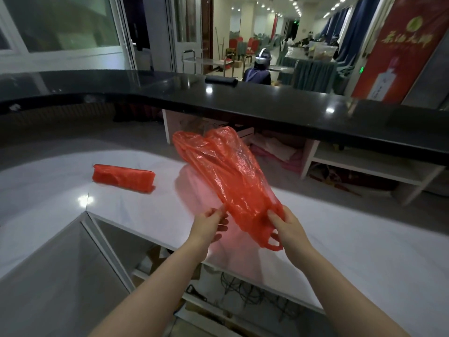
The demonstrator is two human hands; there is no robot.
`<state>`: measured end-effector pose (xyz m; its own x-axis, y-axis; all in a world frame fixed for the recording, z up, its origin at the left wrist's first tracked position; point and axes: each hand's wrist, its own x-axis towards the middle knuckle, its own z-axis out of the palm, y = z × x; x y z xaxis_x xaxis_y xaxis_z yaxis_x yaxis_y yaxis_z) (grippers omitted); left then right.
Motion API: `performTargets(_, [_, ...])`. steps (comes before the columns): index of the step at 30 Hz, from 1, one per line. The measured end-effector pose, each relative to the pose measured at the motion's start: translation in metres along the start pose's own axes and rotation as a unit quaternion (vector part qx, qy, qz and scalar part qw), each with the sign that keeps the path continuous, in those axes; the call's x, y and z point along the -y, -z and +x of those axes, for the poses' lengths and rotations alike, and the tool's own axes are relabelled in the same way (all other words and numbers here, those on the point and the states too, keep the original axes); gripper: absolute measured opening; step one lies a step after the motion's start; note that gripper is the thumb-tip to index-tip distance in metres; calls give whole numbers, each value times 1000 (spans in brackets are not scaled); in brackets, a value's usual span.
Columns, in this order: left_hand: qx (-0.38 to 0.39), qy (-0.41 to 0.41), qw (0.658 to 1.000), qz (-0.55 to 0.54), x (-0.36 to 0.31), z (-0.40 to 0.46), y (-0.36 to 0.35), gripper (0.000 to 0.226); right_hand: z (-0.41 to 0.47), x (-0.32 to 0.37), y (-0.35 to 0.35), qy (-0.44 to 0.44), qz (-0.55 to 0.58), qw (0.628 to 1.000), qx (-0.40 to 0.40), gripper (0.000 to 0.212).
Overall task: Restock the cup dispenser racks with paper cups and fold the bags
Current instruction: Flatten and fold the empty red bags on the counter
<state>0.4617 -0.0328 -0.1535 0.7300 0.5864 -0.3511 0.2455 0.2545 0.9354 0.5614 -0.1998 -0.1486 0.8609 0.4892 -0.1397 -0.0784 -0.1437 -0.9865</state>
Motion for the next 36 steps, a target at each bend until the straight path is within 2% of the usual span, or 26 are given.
performTargets(3, [-2,8,1000,27,1,0,-3,12,-3,-4,0,-3,-1,1000,2,18])
performTargets(6, [-22,3,999,28,0,3,5,18,-6,-8,4,3,-19,1000,-20,22])
performTargets(10, [-92,-19,995,44,2,10,40,20,-5,-17,16,-16,-49,998,-37,22])
performTargets(15, [-175,-15,983,56,10,20,99,26,3,-33,22,-28,-9,998,-60,15])
performTargets(19, [-232,-10,972,43,10,26,151,26,14,-43,31,-28,58,984,-166,19])
performTargets(22, [-267,-21,963,27,8,26,184,22,22,-49,41,-53,65,967,-241,20])
performTargets(24, [-279,-16,960,25,9,25,201,24,23,-54,45,-59,40,975,-210,22])
performTargets(27, [-275,-5,961,30,12,23,217,23,21,-59,41,-64,-57,987,-135,32])
performTargets(30, [-275,-13,960,53,14,19,225,23,23,-59,40,-48,-167,964,-201,25])
performTargets(32, [-281,-23,957,73,15,15,229,23,27,-57,48,-54,-185,944,-269,17])
performTargets(34, [-284,-35,954,89,15,10,233,23,28,-52,56,-98,-148,937,-301,18])
performTargets(36, [-284,-47,950,117,14,6,237,22,31,-49,60,-175,22,935,-306,17])
